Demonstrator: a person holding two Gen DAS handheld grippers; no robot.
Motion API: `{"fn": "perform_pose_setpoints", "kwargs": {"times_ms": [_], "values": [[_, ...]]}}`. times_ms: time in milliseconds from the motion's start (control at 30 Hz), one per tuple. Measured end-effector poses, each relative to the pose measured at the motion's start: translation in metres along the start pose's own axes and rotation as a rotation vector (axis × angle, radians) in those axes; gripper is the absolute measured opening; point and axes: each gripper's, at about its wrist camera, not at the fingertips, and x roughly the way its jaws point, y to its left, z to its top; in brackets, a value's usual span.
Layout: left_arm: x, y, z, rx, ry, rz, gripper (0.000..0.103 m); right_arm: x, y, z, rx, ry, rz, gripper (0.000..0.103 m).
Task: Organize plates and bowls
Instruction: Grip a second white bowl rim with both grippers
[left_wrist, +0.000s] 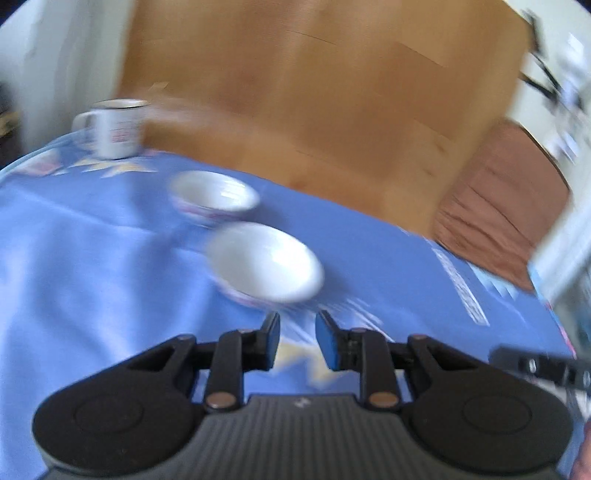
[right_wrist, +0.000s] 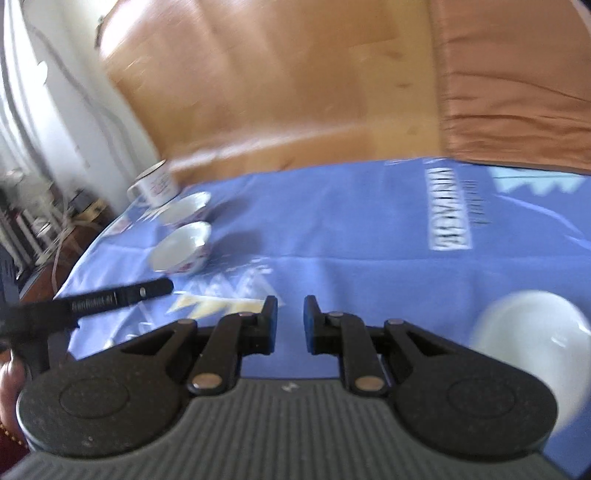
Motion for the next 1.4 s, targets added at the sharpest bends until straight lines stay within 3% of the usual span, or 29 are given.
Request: {"fn": "perform_pose_setpoints", "kwargs": {"times_ms": [100,267,600,667,733,767,900,1167,1400], "values": [[0.004,0.030,0.021,-0.070,-0.009,0.036,0.023,0.021,0.022,0.018,-0.011,0.032,0.059,0.021],[0.030,0.050,0.037,-0.114,0.041,0.050,0.023,0.069,0.048,0.048,0.020,0.094,0.097,0.026],[0.055,0.059,0.050,-0.158,0.069,0.022,0.032,0.133,0.065,0.064,0.089,0.211,0.067,0.027],[0.059,0.057,0.050,-0.157,0.075,0.026,0.029,0.141,0.067,0.064,0.090,0.215,0.052,0.027],[0.063,0.055,0.048,-0.152,0.084,0.026,0.009,0.147,0.068,0.063,0.094,0.219,0.043,0.025],[0.064,0.055,0.046,-0.150,0.093,0.022,0.008,0.152,0.068,0.063,0.093,0.224,0.039,0.023],[0.052,0.053,0.039,-0.142,0.088,0.009,0.007,0.145,0.070,0.058,0.088,0.223,0.060,0.008],[0.012,0.037,0.017,-0.088,0.079,-0.013,0.007,0.099,0.077,0.030,0.029,0.169,0.090,0.009],[-0.001,0.016,-0.013,-0.057,0.128,-0.042,0.007,0.070,0.060,0.006,0.069,0.165,0.109,0.010]]}}
